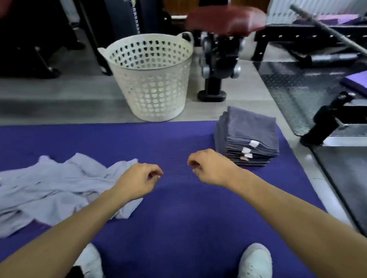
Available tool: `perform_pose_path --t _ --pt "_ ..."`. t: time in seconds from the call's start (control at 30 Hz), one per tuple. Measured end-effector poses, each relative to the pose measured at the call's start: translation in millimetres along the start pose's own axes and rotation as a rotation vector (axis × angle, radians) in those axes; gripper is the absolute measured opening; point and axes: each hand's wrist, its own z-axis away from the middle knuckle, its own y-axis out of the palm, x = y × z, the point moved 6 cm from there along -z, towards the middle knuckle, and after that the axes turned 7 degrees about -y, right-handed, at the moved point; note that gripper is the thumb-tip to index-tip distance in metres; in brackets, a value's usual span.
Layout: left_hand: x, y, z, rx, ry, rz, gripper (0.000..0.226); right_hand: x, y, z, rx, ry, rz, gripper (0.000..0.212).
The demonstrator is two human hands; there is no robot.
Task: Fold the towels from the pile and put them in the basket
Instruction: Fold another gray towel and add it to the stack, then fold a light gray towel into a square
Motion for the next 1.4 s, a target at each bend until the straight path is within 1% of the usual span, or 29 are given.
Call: perform_pose_path --t 0.1,0.2,0.3,0.43,0.53,0.67,0.77,0.83,0.9,0.93,1.0,1.03,1.1,1.17,1.2,1.27,1.4 --pt "85.0 -2.3 35.3 -0.085 -0.194 0.118 0.018 43.0 44.4 -26.8 0.028 -0.009 -0.134 0.021" --pt "158.8 0.3 61.9 -0.118 -0.338 0.179 0.02 74.9 83.0 -51.5 0.022 0.015 -0.28 0.019" --pt "223.4 5.5 74.7 -0.125 -0.463 0.202 0.021 91.2 113.6 -78.3 0.033 0.055 -0.365 0.016" --pt "286.3 22.1 60.9 -0.1 -0.505 0.221 0.019 96.3 145.1 -115.4 0.046 0.127 -0.439 0.014" --pt "307.9 29.1 31.4 -0.072 -0.492 0.159 0.018 92.7 164.8 -141.2 0.042 0.187 -0.487 0.016" --pt "319.2 37.5 -14.7 -0.073 -0.417 0.123 0.029 80.4 188.1 -159.7 0.03 0.279 -0.554 0.015" --pt "321.6 42.5 -49.2 -0.072 -0.394 0.094 0.037 69.6 198.0 -162.2 0.029 0.318 -0.572 0.015" --pt "319.8 48.9 -68.5 -0.013 -0.349 0.035 0.042 61.6 200.1 -161.5 0.028 0.338 -0.577 0.014" --pt "322.4 57.8 -79.7 0.072 -0.321 -0.093 0.044 54.7 200.2 -160.3 0.022 0.349 -0.583 0.013" --pt "324.9 60.6 -81.6 0.103 -0.331 -0.156 0.041 51.8 199.7 -159.0 0.017 0.352 -0.585 0.012" --pt "327.6 60.6 -80.6 0.104 -0.355 -0.219 0.025 47.9 198.2 -155.2 0.017 0.358 -0.589 0.011" --pt "325.8 57.3 -79.4 0.072 -0.356 -0.187 0.018 46.3 196.9 -152.5 0.018 0.362 -0.593 0.011" --pt "319.5 47.6 -74.1 0.016 -0.351 -0.008 0.014 44.1 192.0 -145.9 0.009 0.363 -0.603 0.011" --pt "305.8 32.6 -68.7 -0.004 -0.334 0.152 0.016 43.8 182.9 -137.6 -0.015 0.361 -0.618 0.011" --pt "295.8 22.3 -66.0 -0.005 -0.31 0.178 0.019 43.9 177.7 -133.6 -0.032 0.357 -0.627 0.011" --pt "268.2 -1.7 -58.4 0.001 -0.238 0.15 0.021 44.8 166.1 -124.2 -0.065 0.349 -0.64 0.011" --pt "200.0 -56.6 -32.0 0.006 -0.038 0.03 0.013 55.3 135.5 -106.0 -0.149 0.28 -0.637 0.016"
